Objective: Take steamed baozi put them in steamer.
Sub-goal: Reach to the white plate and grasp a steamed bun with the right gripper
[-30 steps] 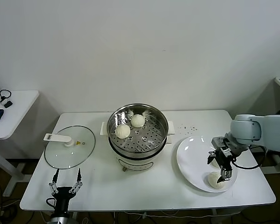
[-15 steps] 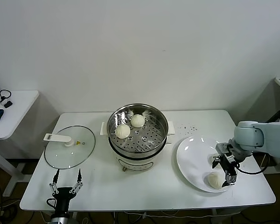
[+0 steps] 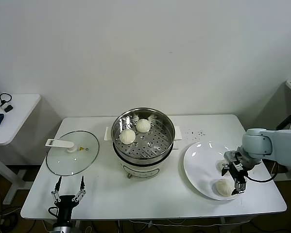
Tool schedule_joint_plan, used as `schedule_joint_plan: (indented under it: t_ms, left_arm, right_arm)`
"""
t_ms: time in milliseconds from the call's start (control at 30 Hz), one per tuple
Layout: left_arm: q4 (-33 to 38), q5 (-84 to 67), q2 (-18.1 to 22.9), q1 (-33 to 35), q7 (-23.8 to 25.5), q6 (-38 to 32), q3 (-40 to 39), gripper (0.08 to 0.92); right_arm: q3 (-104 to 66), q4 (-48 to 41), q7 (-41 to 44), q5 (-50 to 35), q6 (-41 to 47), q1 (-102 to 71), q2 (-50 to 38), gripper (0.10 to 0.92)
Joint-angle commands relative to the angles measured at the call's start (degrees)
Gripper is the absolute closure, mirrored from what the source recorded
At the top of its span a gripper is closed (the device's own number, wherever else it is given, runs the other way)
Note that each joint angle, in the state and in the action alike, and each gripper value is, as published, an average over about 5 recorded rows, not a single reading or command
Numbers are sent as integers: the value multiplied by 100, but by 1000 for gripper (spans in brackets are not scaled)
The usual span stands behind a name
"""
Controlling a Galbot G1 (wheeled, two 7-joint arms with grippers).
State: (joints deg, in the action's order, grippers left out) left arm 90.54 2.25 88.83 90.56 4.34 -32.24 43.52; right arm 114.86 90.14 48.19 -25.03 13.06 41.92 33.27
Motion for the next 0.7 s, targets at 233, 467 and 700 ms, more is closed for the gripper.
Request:
schedule_joint_plan:
  t_ms: [233, 467, 700]
  left_arm:
    - [-18, -6, -4, -10, -3, 3, 17, 177]
    - [-21, -3, -7, -10, -3, 2, 13, 177]
    - [-9, 1, -7, -9, -1, 7, 6, 177]
  right_arm:
    - [-344, -161, -11, 107, 42, -507, 6, 203]
    - [-475, -208, -33, 153, 69, -681, 29, 203]
    - [-543, -260, -32, 198, 70, -759, 59, 229]
